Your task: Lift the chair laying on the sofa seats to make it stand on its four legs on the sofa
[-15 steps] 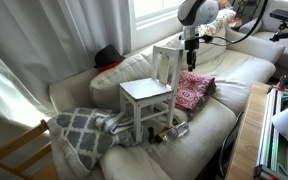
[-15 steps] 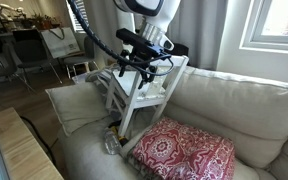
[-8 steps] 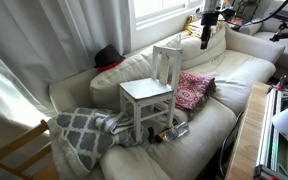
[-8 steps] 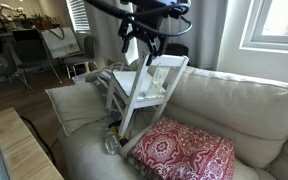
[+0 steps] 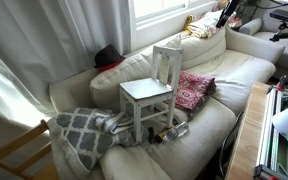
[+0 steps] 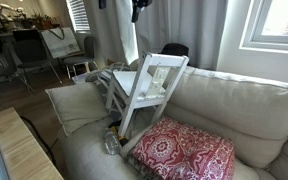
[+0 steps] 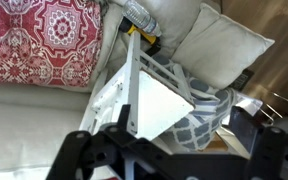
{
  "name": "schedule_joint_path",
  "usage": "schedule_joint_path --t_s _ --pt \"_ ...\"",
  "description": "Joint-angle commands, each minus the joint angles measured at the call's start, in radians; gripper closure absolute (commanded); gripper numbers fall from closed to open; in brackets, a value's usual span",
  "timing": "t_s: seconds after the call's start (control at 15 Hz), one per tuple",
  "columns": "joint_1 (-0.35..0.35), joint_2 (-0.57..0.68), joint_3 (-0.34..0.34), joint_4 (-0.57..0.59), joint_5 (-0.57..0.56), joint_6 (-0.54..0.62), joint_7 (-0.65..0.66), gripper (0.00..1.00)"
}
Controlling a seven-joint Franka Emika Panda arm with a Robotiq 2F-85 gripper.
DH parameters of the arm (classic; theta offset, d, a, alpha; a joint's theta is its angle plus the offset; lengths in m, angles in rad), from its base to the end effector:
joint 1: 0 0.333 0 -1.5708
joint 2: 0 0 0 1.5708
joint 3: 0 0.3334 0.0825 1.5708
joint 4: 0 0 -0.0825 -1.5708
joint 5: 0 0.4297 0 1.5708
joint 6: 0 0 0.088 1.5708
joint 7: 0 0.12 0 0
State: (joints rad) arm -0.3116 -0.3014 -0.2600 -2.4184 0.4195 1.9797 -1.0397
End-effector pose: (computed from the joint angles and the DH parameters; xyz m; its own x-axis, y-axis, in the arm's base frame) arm 0.4073 -0.2250 0.3955 0.9389 0.2224 0.2626 0.3112 -0.8747 -0.3717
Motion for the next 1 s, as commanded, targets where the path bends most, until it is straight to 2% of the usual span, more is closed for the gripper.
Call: schedule_joint_path --t_s 0.0,0.2,0.27,0.93 --pt "0.032 -0.165 -0.074 -0.092 0.058 0.000 -0.020 0.00" --pt "0.044 -0.215 -0.108 -0.097 0.072 -0.010 -0.006 0.00" --pt "0.047 -0.173 -0.101 -0.067 0.033 0.003 0.006 0.00" --pt "0.057 -0.208 -0.115 -0.081 0.043 0.000 0.005 0.00"
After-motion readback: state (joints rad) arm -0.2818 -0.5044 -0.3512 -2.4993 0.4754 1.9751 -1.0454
